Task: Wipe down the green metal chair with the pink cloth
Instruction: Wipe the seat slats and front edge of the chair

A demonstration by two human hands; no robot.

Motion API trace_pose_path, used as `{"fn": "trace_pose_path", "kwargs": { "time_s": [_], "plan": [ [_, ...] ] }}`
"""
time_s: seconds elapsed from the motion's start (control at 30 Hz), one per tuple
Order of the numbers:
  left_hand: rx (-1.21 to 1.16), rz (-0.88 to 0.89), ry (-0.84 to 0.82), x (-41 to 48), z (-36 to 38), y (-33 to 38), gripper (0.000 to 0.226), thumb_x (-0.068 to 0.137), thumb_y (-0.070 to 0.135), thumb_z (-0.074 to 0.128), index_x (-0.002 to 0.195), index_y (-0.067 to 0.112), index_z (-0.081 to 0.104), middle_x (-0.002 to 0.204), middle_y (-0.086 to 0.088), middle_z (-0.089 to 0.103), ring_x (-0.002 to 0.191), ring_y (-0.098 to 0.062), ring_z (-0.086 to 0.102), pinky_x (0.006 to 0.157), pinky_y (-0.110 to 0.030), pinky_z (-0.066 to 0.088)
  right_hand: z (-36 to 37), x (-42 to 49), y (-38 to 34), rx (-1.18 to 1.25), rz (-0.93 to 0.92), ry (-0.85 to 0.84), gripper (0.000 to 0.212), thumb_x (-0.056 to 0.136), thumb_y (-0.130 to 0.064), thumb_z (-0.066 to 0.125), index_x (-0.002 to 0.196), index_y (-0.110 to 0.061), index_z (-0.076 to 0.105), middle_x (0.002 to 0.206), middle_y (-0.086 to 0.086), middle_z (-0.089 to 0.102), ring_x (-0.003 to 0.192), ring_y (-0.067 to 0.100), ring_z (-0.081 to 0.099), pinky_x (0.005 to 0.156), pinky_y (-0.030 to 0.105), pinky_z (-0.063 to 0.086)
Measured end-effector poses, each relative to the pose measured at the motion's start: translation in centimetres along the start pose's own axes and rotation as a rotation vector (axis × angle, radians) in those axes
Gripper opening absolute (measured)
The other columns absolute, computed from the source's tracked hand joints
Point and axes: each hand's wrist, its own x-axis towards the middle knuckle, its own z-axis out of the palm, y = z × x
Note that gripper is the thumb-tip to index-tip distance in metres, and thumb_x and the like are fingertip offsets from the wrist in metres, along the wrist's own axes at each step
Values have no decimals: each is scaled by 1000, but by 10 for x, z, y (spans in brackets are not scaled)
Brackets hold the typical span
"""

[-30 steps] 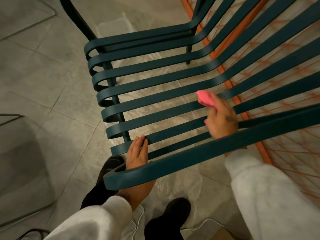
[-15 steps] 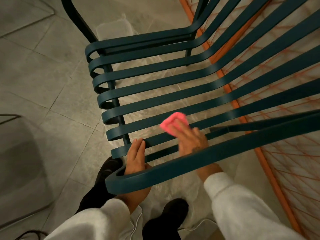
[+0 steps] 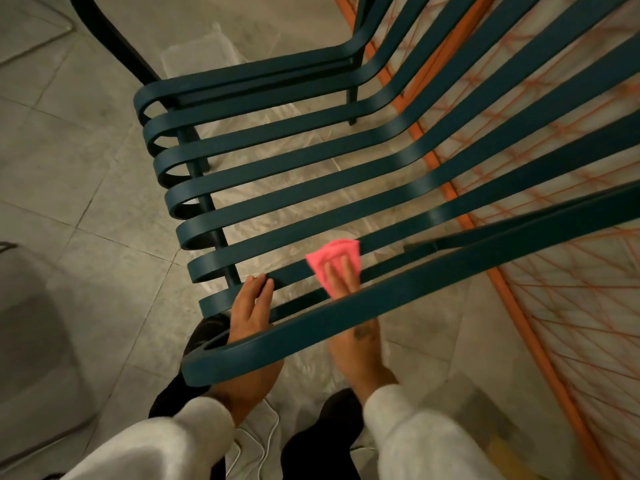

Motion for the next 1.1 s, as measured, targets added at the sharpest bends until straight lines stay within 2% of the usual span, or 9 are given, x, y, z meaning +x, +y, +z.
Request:
{"fn": "trace_pose_path", "kwargs": {
  "time_s": [0.07,0.17,0.27,0.4,0.5,0.67,0.83,0.97,1.1],
  "plan": [
    [-16,61,-65,-4,1,-5,57,94,22,50,147,8,35,157,-4,27,145,-17,24,116,-37,24,14,-14,-15,9,-130,-156,49,96,-17,53,145,-20,48,150,-2,47,142,6,36,118,28,31],
    [27,-45,-168,-17,-4,-17,50,97,27,49,145,22,37,144,24,39,129,0,42,109,-20,34,7,-32,-30,213,15,-225,23,92,-18,56,111,-26,66,108,-12,68,100,11,62,93,38,54],
    [300,-142,-347,-30,-3,-24,86,85,74,12,129,14,54,115,-11,65,103,-32,62,89,-44,52,-17,-31,-16,379,266,-154,21,87,-17,55,101,-26,68,91,-17,68,76,8,66,70,40,61],
    [372,-148,-415,-18,14,-27,57,89,28,43,144,12,42,147,-12,44,135,-29,42,112,-39,33,-57,-1,43,477,433,58,34,91,-7,52,113,-26,69,99,-10,74,65,13,69,54,25,55],
    [333,-170,-398,-10,32,-34,62,89,-4,47,148,11,35,155,-7,31,142,-23,31,112,-25,19,-74,40,94,406,451,189,40,93,-8,54,127,-26,64,117,-3,69,68,15,69,56,21,55],
    [335,-222,-405,-6,54,-39,58,93,-8,40,149,6,31,159,-6,21,147,-18,18,110,-16,10,-67,86,152,59,274,3,58,89,-10,51,142,-32,46,153,-5,43,136,22,47,104,47,49],
    [391,-194,-419,-7,53,-50,62,91,-7,43,149,11,33,161,1,17,148,-18,16,112,-21,9,-7,37,123,-164,227,-104,78,91,-4,56,154,-35,23,164,-5,18,115,26,55,99,40,49],
    [446,-151,-407,-4,55,-45,59,87,-10,45,142,9,44,158,-4,24,146,-23,23,115,-26,13,39,-14,73,-57,26,-205,75,89,-3,57,152,-33,30,165,-10,15,118,30,56,96,38,48],
    [422,-119,-391,-3,59,-23,59,77,-19,47,131,2,55,152,-14,35,141,-29,32,114,-30,21,3,-22,39,669,502,-272,53,100,-11,50,147,-34,43,148,-2,46,108,12,66,90,21,54]
  ]
}}
